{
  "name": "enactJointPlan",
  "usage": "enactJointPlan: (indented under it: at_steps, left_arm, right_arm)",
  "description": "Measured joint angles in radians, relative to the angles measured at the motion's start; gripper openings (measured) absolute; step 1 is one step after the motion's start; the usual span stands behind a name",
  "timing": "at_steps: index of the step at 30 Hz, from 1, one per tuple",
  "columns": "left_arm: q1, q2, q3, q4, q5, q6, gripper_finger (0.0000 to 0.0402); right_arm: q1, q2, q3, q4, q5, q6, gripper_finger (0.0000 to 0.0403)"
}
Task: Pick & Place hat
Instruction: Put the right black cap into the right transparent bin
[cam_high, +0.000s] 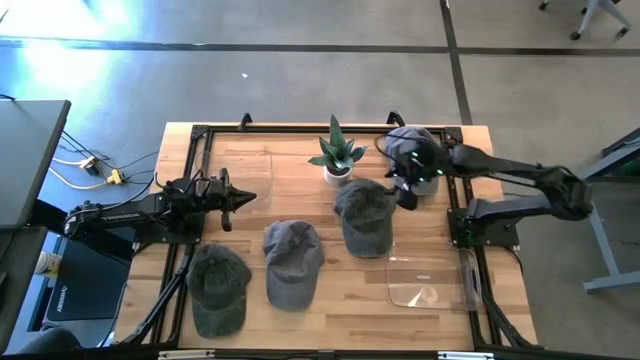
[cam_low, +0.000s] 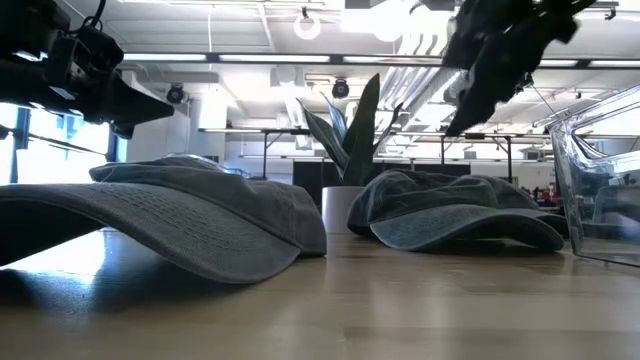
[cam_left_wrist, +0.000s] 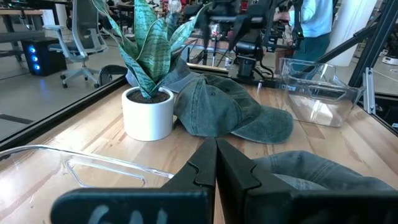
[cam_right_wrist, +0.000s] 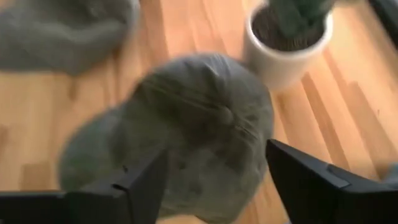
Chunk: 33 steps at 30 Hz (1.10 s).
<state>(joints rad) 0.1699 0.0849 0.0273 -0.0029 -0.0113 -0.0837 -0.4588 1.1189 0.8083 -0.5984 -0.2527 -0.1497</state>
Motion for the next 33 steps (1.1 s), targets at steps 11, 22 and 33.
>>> enactJointPlan:
  at_steps: [11,22,33]
  left_arm:
    - [0.000,0.000,0.000,0.000,0.000,0.000,0.0001]
    - [0.000,0.000,0.000,0.000,0.000,0.000,0.0001]
    - [0.000,0.000,0.000,0.000,0.000,0.000,0.0001]
  right_arm:
    - [-0.088,0.272,-0.010,0.047,-0.069,-0.121,0.0295]
    - [-0.095,0.369,-0.080,0.192,-0.301,-0.117,0.0243]
    - [-0.089,0.223,-0.083,0.154,-0.663,0.041,0.0012]
